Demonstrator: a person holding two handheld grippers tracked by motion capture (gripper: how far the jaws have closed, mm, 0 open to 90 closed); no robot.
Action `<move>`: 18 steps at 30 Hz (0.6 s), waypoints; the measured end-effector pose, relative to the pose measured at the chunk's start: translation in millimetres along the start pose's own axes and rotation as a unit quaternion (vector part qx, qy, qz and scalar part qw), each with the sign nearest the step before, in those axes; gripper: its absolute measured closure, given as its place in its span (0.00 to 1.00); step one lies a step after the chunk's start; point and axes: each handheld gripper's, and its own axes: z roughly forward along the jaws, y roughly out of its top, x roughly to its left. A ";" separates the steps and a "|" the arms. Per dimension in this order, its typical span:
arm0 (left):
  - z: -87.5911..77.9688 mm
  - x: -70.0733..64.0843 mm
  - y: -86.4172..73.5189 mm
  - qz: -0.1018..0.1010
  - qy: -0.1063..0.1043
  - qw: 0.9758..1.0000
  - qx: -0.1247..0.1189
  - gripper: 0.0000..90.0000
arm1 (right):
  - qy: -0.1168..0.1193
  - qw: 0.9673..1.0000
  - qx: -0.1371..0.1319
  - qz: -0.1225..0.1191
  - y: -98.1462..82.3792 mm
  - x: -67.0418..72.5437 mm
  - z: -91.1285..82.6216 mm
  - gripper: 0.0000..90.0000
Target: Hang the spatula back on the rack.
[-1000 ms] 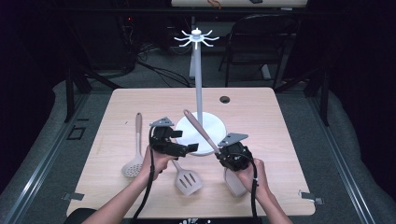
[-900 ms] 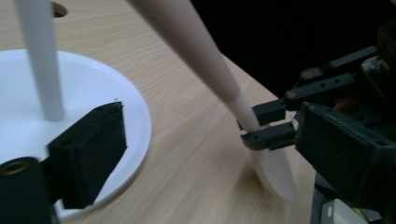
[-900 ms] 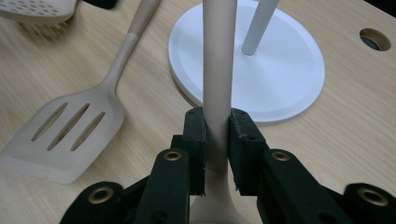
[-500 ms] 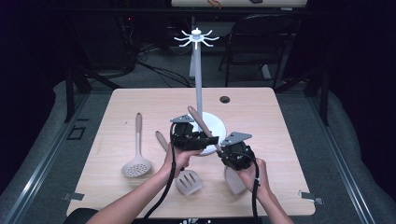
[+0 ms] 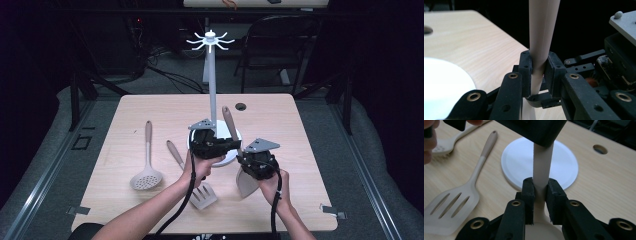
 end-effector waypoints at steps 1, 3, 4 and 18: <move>0.3 -2.9 5.5 0.013 -0.005 1.000 -0.003 0.85 | -0.006 1.000 -0.014 0.004 0.9 -1.5 -4.5 0.86; 0.5 -3.8 7.9 0.018 -0.007 1.000 -0.004 0.86 | -0.006 1.000 -0.023 0.007 1.1 -2.8 -6.4 0.86; 0.8 -4.6 10.1 0.022 -0.006 1.000 -0.002 0.86 | -0.004 0.999 -0.030 0.013 1.4 -3.9 -8.2 0.85; -2.1 -0.2 25.4 0.064 0.026 0.998 0.010 0.86 | 0.067 0.997 0.003 0.041 -15.1 -35.4 -17.2 0.43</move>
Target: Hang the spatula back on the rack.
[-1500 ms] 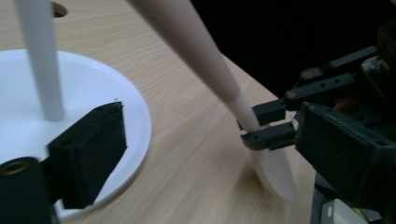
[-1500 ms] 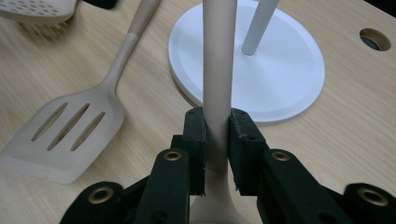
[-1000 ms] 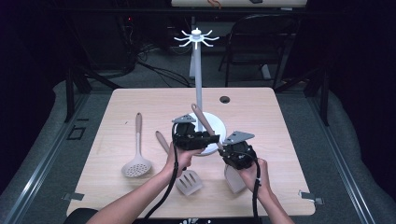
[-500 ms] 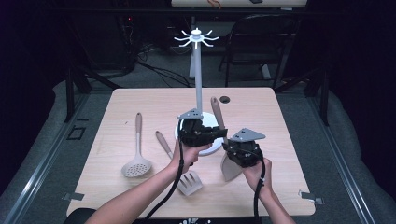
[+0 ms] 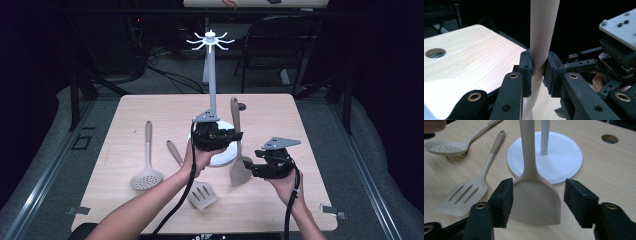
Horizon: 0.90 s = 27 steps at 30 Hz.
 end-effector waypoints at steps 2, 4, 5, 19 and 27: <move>-0.9 1.2 1.5 0.002 0.002 1.000 0.002 0.86 | 0.007 1.000 0.009 0.011 -2.1 -5.8 1.2 0.39; -3.0 4.3 5.5 0.005 0.010 1.000 0.002 0.86 | 0.008 1.000 0.016 0.024 -4.1 -11.0 2.1 0.35; -3.0 4.3 5.5 0.005 0.010 1.000 0.002 0.86 | 0.008 1.000 0.016 0.024 -4.1 -11.0 2.1 0.35; -1.0 10.6 31.6 0.041 0.031 0.999 0.011 0.86 | -0.049 0.995 0.054 0.069 -18.8 -46.7 13.5 0.10; 0.7 6.1 50.5 0.057 0.038 0.998 0.009 0.86 | -0.056 0.991 0.069 0.097 -30.9 -67.2 13.7 0.00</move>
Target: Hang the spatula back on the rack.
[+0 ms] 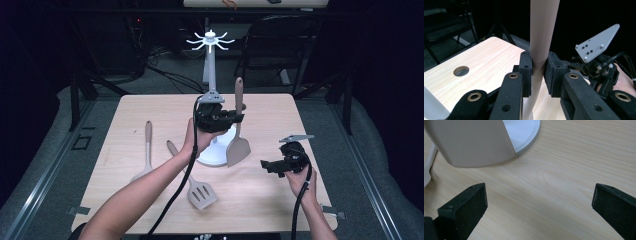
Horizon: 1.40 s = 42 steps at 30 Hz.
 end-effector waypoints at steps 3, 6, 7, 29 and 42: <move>-1.0 0.8 3.7 -0.002 0.003 1.000 -0.001 0.86 | -0.005 1.000 0.002 -0.009 -0.3 1.2 1.7 0.00; -2.5 3.4 8.5 -0.002 0.008 1.000 0.000 0.86 | -0.009 1.000 0.001 -0.011 -0.4 1.8 2.7 0.00; -2.8 4.5 9.9 -0.003 0.009 1.000 -0.002 0.86 | -0.008 1.000 0.000 -0.010 -0.3 1.8 2.9 0.00; -11.4 21.4 31.6 0.000 0.025 1.000 -0.005 0.86 | -0.011 1.000 -0.006 -0.021 -0.3 4.0 2.2 0.00; -16.2 21.3 42.0 0.004 0.032 0.999 -0.012 0.86 | -0.011 1.000 -0.005 -0.022 -0.2 4.5 2.8 0.00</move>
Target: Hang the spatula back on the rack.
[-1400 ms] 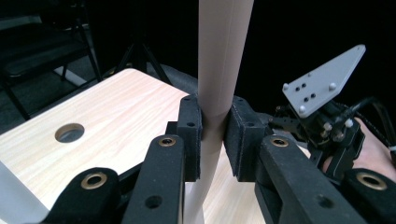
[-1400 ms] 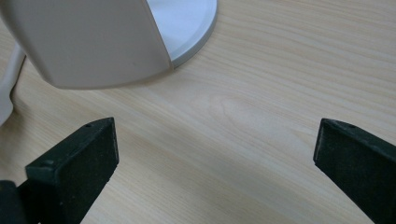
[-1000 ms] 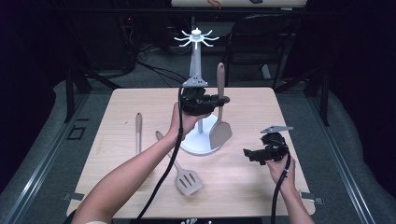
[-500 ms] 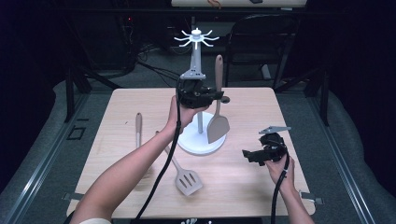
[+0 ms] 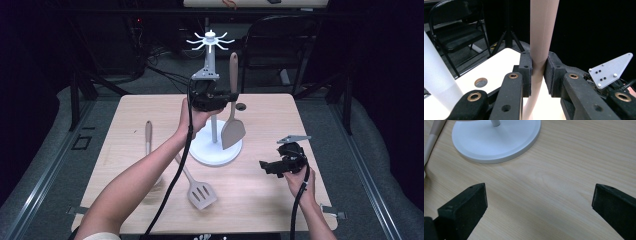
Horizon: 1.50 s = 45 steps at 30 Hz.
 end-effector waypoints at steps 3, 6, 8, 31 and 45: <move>-1.5 1.3 2.2 -0.003 0.003 1.000 -0.001 0.86 | 0.002 1.000 0.001 0.000 0.0 0.3 0.3 0.00; -2.4 2.2 3.2 -0.005 0.004 1.000 -0.002 0.86 | 0.000 1.000 0.001 -0.001 0.0 0.7 0.6 0.00; -3.0 3.7 4.7 -0.006 0.001 1.000 0.000 0.86 | 0.002 1.000 0.003 -0.002 0.2 1.2 0.8 0.00; -5.9 15.3 7.5 -0.019 0.014 1.000 -0.006 0.86 | 0.000 1.000 0.006 -0.007 0.4 2.3 1.8 0.00; -6.1 19.5 7.0 -0.018 0.030 0.999 -0.003 0.86 | -0.002 1.000 0.008 -0.009 0.3 1.9 2.0 0.00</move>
